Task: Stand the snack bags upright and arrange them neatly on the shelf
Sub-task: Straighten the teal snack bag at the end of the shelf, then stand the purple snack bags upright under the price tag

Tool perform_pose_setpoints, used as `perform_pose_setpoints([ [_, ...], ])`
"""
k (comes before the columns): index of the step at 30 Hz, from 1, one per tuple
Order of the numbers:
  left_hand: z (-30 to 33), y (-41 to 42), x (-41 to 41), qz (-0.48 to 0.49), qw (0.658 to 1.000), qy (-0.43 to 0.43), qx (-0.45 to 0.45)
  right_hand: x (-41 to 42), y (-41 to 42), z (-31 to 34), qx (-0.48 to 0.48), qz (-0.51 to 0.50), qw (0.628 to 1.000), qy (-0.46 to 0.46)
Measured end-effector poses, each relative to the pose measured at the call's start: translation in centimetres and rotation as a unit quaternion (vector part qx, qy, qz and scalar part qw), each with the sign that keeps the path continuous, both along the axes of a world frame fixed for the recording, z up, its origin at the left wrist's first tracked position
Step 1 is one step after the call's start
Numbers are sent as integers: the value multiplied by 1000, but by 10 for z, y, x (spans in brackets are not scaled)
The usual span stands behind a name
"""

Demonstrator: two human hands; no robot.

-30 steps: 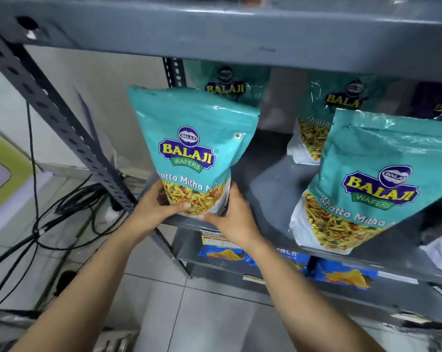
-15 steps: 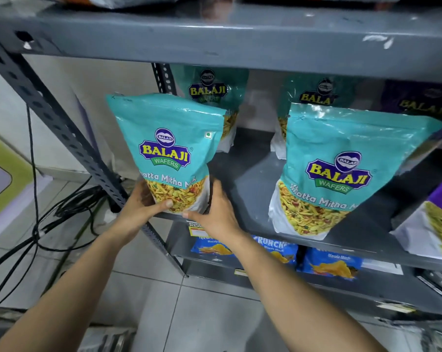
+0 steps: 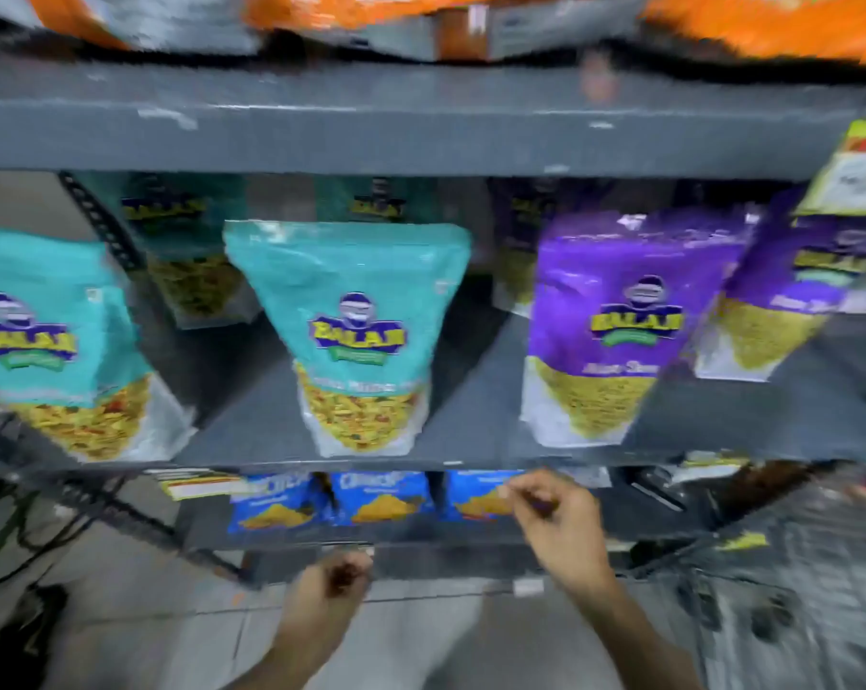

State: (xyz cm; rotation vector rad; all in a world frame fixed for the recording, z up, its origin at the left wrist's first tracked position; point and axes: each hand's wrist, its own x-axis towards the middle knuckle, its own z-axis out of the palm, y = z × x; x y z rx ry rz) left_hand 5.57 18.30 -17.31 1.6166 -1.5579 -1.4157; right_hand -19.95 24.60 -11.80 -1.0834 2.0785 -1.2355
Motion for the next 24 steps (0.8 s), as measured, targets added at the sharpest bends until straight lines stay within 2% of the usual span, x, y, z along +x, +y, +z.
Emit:
perform_pose_setpoints([
  [3,11,25,-119,-76,996,43,-11,-91,34,15,9,-71,996,48],
  [6,44,44,-227,-177,979,41,-94,-172,57,29,-1,-132,987,87],
  [8,57,50,-287,-223,966,63,-115,-221,65,37,-9,-164,982,93],
  [12,80,42,-382,-199,961,77,-178,-307,50,48,-28,-215,974,62],
  [14,83,25,-411,-166,971,63,-160,-340,37,51,-2,-206,977,54],
  [16,80,6,-443,-160,980,44,-110,-372,25,45,8,-172,985,7],
  [20,75,-14,-481,-174,979,53,-93,-402,8,31,9,-44,997,-68],
  [24,66,-9,-502,-119,983,84,-110,-413,12,13,-7,-25,999,-35],
])
